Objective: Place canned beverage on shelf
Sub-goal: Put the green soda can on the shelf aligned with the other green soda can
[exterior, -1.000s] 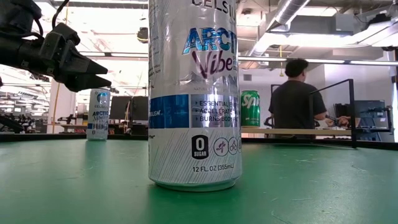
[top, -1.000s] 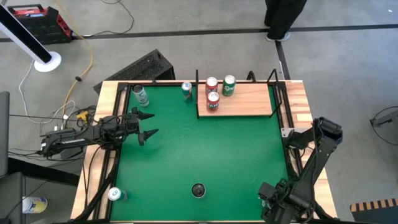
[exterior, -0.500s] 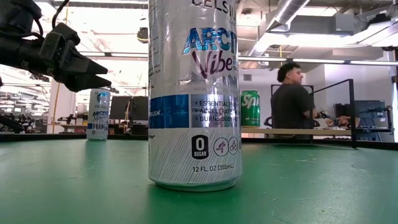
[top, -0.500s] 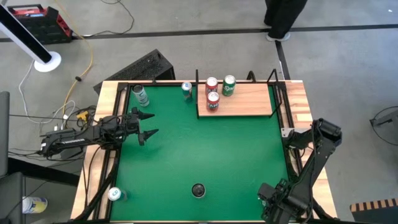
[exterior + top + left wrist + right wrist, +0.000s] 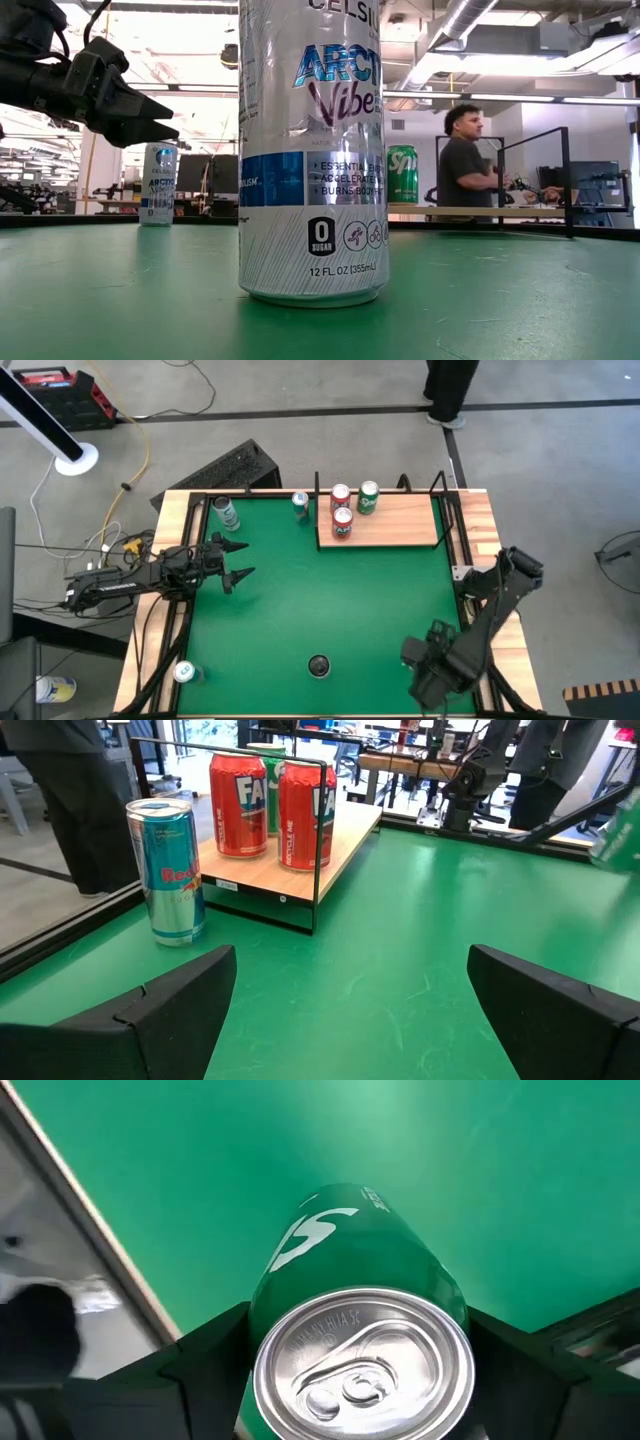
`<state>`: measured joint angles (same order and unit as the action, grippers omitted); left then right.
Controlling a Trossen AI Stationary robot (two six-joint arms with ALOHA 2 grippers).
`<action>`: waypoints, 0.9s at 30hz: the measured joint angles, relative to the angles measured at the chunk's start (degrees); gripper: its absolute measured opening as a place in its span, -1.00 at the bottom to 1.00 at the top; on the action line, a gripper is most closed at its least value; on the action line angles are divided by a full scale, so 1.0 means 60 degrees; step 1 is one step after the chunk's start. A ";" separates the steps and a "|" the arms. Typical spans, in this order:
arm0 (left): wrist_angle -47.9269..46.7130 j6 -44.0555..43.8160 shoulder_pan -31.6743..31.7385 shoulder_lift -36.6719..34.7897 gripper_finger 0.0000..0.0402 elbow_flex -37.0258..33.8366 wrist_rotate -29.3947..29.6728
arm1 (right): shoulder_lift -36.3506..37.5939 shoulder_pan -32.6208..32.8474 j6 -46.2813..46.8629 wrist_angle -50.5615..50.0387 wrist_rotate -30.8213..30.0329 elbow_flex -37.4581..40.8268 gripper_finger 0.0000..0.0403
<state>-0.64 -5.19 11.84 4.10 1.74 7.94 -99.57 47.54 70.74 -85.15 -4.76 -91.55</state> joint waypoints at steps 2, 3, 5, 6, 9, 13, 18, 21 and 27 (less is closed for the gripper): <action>0.0000 0.0000 0.0000 0.0004 0.90 0.0000 0.0000 | 0.0004 -0.0640 -0.1177 -0.0375 -0.0204 -0.0355 0.64; 0.0000 0.0000 0.0000 0.0003 0.90 0.0000 0.0000 | 0.0004 -0.1033 -0.1848 -0.0441 -0.0269 -0.0483 0.64; 0.0001 0.0000 0.0000 0.0000 0.90 0.0000 0.0000 | 0.0010 -0.1858 -0.3359 -0.0419 -0.0305 -0.0647 0.64; 0.0000 0.0000 0.0000 0.0003 0.90 0.0000 0.0000 | 0.0059 -0.2300 -0.4096 -0.0382 -0.0304 -0.0662 0.64; 0.0000 0.0000 0.0000 0.0000 0.90 0.0000 0.0000 | 0.0332 -0.3774 -0.5973 -0.0389 -0.0113 -0.0662 0.64; 0.0000 0.0000 -0.0001 0.0002 0.90 0.0000 0.0000 | 0.0876 -0.5910 -0.7633 -0.0472 0.0203 -0.0662 0.64; 0.0002 0.0000 0.0000 0.0003 0.90 0.0000 0.0000 | 0.1461 -0.8536 -0.9642 -0.0183 0.0312 -0.0677 0.64; 0.0000 0.0000 0.0000 0.0002 0.90 0.0000 -0.0001 | 0.1400 -0.9848 -1.0731 0.0027 0.0333 -0.0674 0.64; 0.0000 0.0000 -0.0004 0.0000 0.90 0.0000 0.0000 | 0.1113 -1.1531 -1.2629 0.0400 0.0615 -0.0664 0.63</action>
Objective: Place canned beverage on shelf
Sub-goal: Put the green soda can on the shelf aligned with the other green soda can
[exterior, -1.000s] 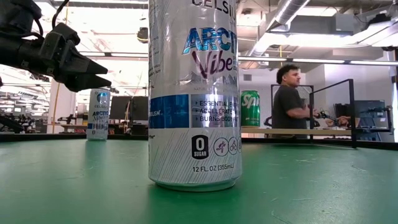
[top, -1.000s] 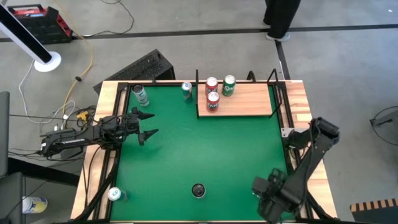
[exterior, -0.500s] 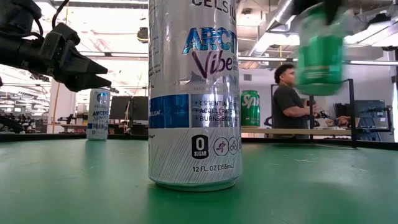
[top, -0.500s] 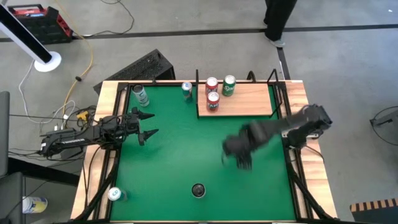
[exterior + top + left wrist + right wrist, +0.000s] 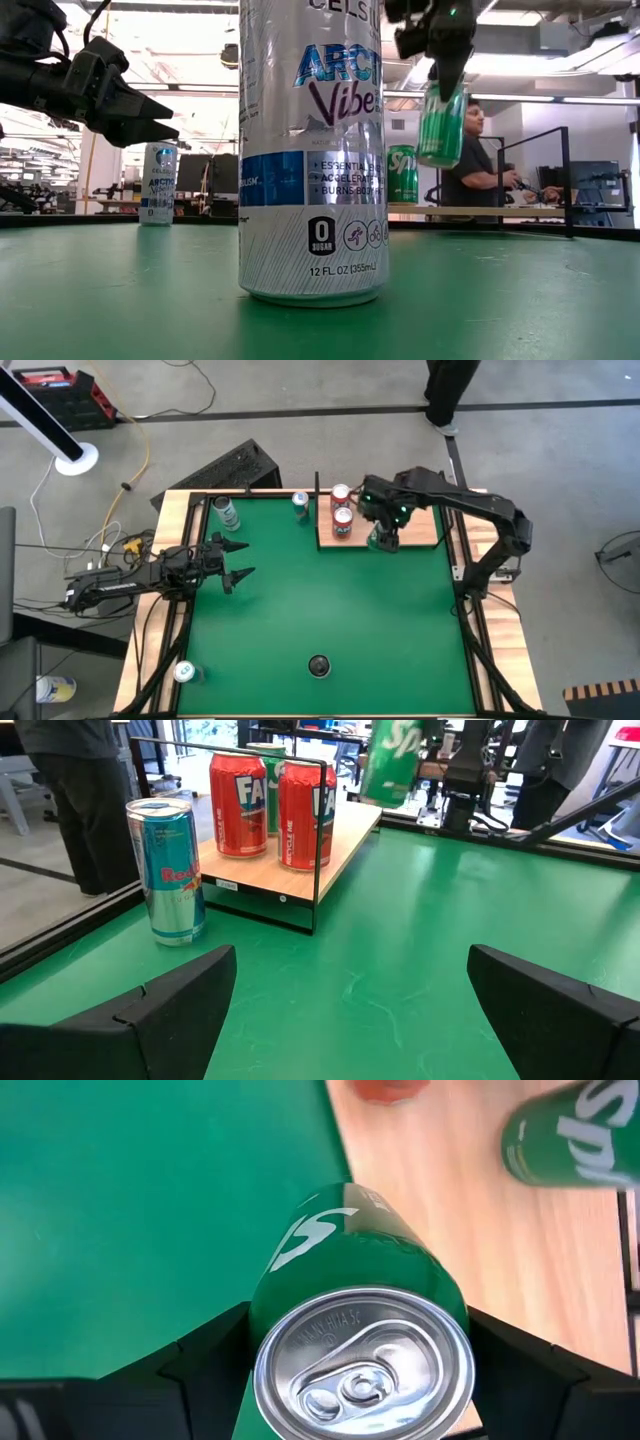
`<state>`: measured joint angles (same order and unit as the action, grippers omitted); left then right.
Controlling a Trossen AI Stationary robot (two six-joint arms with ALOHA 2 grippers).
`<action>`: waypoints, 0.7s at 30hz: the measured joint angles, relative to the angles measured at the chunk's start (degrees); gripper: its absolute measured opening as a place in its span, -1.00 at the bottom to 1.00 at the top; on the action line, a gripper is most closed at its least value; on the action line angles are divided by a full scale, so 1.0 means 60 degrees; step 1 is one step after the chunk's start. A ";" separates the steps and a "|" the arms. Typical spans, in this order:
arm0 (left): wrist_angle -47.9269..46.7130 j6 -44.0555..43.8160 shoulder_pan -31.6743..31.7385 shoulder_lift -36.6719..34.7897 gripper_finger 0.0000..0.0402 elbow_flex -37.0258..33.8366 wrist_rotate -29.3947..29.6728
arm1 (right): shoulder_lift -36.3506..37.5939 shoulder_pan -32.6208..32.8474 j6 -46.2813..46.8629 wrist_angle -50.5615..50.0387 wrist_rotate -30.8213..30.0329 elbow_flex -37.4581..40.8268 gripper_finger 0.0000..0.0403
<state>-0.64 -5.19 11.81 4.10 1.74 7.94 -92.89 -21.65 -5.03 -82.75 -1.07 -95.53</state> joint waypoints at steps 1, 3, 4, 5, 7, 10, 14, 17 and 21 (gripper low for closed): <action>0.0000 0.0000 0.0004 0.0000 0.90 0.0000 0.0000 | -0.0101 -0.0224 -0.0237 0.0044 0.0037 0.0019 0.63; 0.0004 0.0000 0.0001 0.0001 0.90 0.0000 -0.0001 | -0.0301 -0.0541 -0.0551 0.0153 0.0264 0.0001 0.64; 0.0004 0.0000 0.0004 0.0004 0.90 0.0000 0.0000 | -0.0373 -0.0773 -0.0677 0.0159 0.0342 0.0001 0.65; 0.0000 0.0000 0.0004 0.0003 0.90 0.0000 0.0000 | -0.0491 -0.0977 -0.0790 0.0160 0.0436 0.0001 0.66; 0.0004 0.0000 0.0000 0.0000 0.90 0.0000 0.0000 | -0.0789 -0.1231 -0.1000 0.0199 0.0477 0.0001 0.67; 0.0002 0.0000 0.0004 0.0000 0.90 0.0000 0.0000 | -0.1196 -0.1631 -0.1269 0.0188 0.0454 0.0009 0.67; 0.0004 0.0000 0.0004 0.0000 0.90 0.0000 0.0000 | -0.1609 -0.1912 -0.1429 0.0178 0.0486 0.0005 0.67; 0.0004 0.0000 0.0004 0.0000 0.90 0.0000 0.0000 | -0.1763 -0.1974 -0.1480 0.0204 0.0496 0.0005 0.68; 0.0002 0.0000 0.0002 0.0001 0.90 0.0000 0.0000 | -0.1769 -0.1961 -0.1535 0.0344 0.0486 0.0005 0.68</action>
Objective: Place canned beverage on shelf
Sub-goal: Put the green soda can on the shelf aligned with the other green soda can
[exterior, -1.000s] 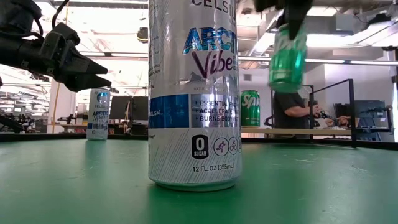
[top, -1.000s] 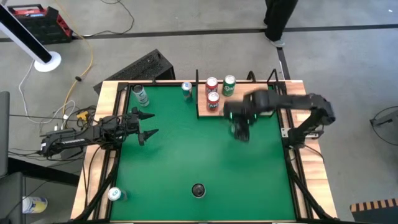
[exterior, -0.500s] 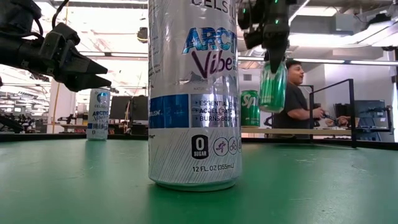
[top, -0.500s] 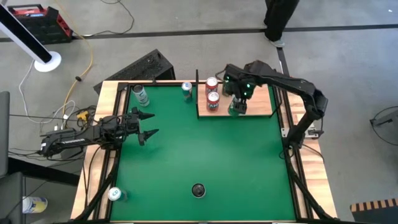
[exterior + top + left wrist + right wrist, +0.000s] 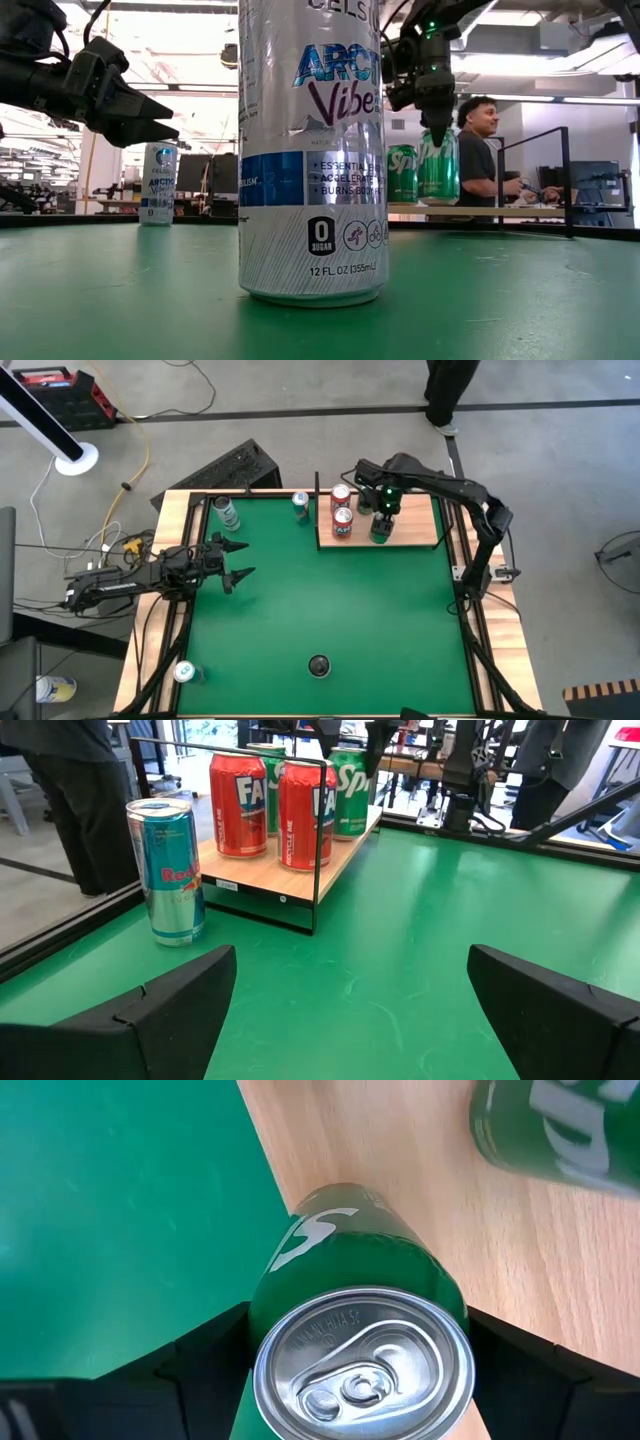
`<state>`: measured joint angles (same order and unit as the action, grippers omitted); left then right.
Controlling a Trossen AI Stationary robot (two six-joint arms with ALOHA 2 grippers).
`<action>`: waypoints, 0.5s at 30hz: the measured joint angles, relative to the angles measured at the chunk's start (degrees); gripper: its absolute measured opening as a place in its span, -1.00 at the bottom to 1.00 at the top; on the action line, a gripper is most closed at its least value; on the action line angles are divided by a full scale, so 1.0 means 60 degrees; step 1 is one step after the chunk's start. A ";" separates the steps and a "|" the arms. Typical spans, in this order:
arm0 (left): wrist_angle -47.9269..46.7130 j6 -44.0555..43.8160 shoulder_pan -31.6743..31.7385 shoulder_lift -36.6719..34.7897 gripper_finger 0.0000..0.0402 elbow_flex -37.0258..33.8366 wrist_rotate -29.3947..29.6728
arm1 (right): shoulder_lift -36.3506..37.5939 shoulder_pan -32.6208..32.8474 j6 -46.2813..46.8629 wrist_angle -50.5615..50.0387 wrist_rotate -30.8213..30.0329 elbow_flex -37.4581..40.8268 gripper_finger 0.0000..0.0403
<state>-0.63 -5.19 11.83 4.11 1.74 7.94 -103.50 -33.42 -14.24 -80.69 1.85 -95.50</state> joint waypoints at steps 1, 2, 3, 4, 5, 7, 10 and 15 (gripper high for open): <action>0.0001 0.0000 0.0001 -0.0001 0.90 0.0000 0.0000 | 0.0000 0.0011 0.0005 0.0065 -0.0002 0.0000 0.68; 0.0001 0.0000 0.0001 0.0002 0.90 0.0000 0.0000 | 0.0000 0.0033 0.0011 0.0087 -0.0004 0.0000 0.69; -0.0002 0.0000 0.0001 0.0000 0.90 0.0000 0.0000 | 0.0000 0.0060 0.0018 0.0099 0.0000 0.0000 0.69; 0.0001 0.0000 0.0001 -0.0001 0.90 0.0000 0.0000 | 0.0000 0.0071 0.0037 0.0096 0.0001 0.0000 0.69; 0.0000 0.0000 0.0001 -0.0001 0.90 0.0000 0.0000 | 0.0000 0.0067 0.0061 0.0082 -0.0004 0.0000 0.69; 0.0001 0.0000 0.0001 -0.0001 0.90 0.0000 0.0000 | 0.0000 0.0063 0.0107 0.0054 -0.0003 0.0000 0.69; -0.0002 0.0000 0.0001 -0.0001 0.90 0.0000 0.0000 | 0.0000 0.0096 0.0113 0.0073 -0.0011 0.0000 0.72; -0.0002 0.0000 0.0001 -0.0001 0.90 0.0000 0.0000 | 0.0000 0.0136 0.0113 0.0100 -0.0055 0.0000 0.81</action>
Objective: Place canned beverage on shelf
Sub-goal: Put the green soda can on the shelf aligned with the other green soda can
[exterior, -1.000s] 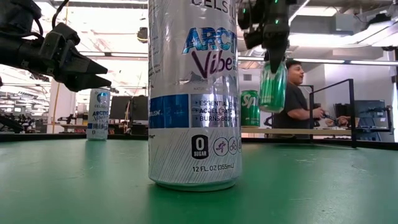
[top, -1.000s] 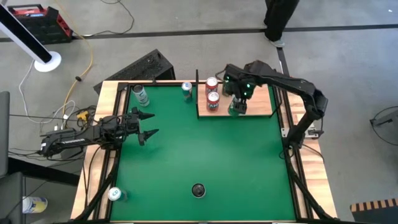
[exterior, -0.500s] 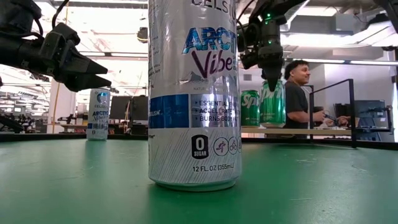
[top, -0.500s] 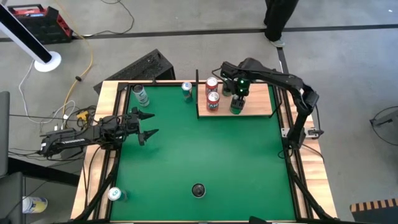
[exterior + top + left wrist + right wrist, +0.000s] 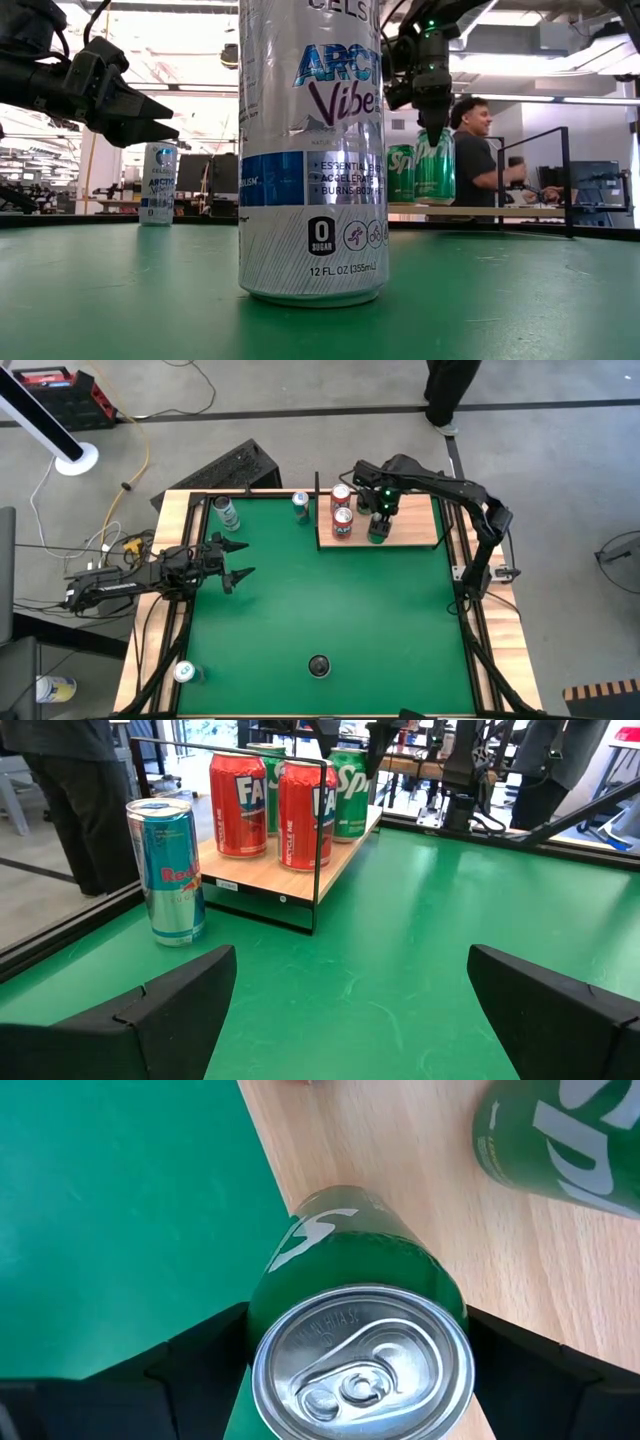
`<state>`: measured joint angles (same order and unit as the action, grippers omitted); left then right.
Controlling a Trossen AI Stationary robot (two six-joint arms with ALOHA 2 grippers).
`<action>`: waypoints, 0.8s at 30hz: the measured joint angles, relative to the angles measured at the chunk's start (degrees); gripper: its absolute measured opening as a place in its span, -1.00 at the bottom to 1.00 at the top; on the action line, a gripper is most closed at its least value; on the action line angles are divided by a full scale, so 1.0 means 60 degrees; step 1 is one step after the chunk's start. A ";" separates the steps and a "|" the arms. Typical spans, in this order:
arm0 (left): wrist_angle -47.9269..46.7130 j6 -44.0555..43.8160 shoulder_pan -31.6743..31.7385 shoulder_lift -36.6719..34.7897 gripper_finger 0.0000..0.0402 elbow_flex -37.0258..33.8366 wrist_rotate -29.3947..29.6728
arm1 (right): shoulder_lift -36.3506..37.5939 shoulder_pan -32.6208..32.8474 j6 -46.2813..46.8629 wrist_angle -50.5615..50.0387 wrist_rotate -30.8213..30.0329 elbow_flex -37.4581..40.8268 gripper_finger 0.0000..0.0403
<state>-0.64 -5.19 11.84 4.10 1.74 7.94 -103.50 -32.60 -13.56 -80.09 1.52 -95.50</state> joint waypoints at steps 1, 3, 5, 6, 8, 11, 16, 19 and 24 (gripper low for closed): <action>0.0002 0.0000 0.0000 0.0000 0.90 0.0000 0.0000 | 0.0000 0.0000 0.0000 0.0009 0.0001 0.0000 0.82; 0.0002 0.0000 -0.0002 0.0000 0.90 0.0000 0.0000 | 0.0007 0.0000 -0.0004 0.0032 0.0004 -0.0004 0.84; 0.0000 0.0000 -0.0002 0.0001 0.90 0.0000 0.0000 | 0.0007 0.0000 -0.0003 0.0046 0.0004 -0.0004 0.84; 0.0000 0.0000 -0.0003 0.0001 0.90 0.0000 0.0000 | 0.0007 0.0000 0.0000 0.0072 0.0004 -0.0004 0.84; 0.0000 0.0000 0.0000 0.0000 0.90 0.0000 0.0000 | 0.0007 0.0000 0.0000 0.0083 0.0000 -0.0004 0.84; 0.0000 0.0000 -0.0001 0.0000 0.90 0.0000 0.0000 | 0.0007 0.0000 0.0000 0.0087 0.0000 -0.0004 0.84; 0.0000 0.0000 -0.0004 0.0000 0.90 0.0000 0.0000 | 0.0007 0.0000 -0.0004 0.0083 0.0000 -0.0004 0.84; 0.0000 0.0000 0.0000 0.0000 0.90 0.0000 0.0000 | 0.0007 0.0000 -0.0013 0.0086 0.0000 -0.0004 0.84; 0.0000 0.0000 0.0000 0.0002 0.90 0.0000 0.0000 | 0.0007 0.0000 -0.0050 0.0103 0.0000 -0.0004 0.84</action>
<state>-0.64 -5.19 11.84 4.11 1.74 7.94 -103.46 -32.60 -13.87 -79.47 1.52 -95.53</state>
